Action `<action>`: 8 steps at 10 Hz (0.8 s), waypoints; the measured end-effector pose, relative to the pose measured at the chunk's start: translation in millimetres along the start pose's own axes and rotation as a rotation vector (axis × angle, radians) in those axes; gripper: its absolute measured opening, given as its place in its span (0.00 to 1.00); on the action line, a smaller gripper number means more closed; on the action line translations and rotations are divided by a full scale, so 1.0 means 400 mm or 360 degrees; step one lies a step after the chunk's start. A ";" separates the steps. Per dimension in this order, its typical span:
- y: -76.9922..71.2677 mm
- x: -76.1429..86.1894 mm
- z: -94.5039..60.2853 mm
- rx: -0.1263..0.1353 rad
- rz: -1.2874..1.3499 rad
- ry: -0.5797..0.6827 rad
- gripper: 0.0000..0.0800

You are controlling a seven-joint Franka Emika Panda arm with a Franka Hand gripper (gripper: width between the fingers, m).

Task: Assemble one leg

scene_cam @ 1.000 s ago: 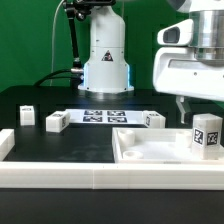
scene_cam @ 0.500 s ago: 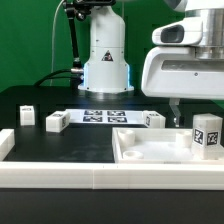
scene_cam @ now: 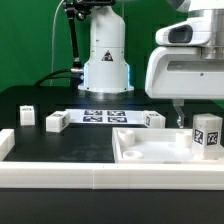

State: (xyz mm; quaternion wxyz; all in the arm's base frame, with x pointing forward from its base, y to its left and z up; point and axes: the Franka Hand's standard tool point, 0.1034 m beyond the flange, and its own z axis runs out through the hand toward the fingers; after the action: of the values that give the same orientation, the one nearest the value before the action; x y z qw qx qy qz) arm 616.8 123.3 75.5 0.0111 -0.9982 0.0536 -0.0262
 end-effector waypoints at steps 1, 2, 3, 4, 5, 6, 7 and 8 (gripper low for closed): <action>0.000 0.000 0.001 0.0000 0.0002 -0.0001 0.79; 0.000 -0.001 0.001 0.0001 0.0015 -0.0001 0.58; 0.003 -0.001 0.002 -0.0001 0.0043 -0.0002 0.58; 0.006 0.000 0.002 -0.0003 0.0064 -0.0002 0.36; 0.006 0.000 0.002 -0.0002 0.0118 -0.0002 0.36; 0.009 0.001 0.003 -0.0003 0.0256 -0.0001 0.36; 0.020 0.004 0.002 -0.0014 0.0406 0.0004 0.36; 0.037 0.007 0.001 -0.0033 0.0599 0.0010 0.36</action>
Offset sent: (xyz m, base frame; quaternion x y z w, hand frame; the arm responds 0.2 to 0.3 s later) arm 0.0000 0.0000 0.0000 0.0000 0.0000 0.0000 1.0000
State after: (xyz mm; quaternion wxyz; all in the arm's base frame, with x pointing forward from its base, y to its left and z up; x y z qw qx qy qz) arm 618.2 108.5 74.8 0.0052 -0.9705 0.2398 -0.0262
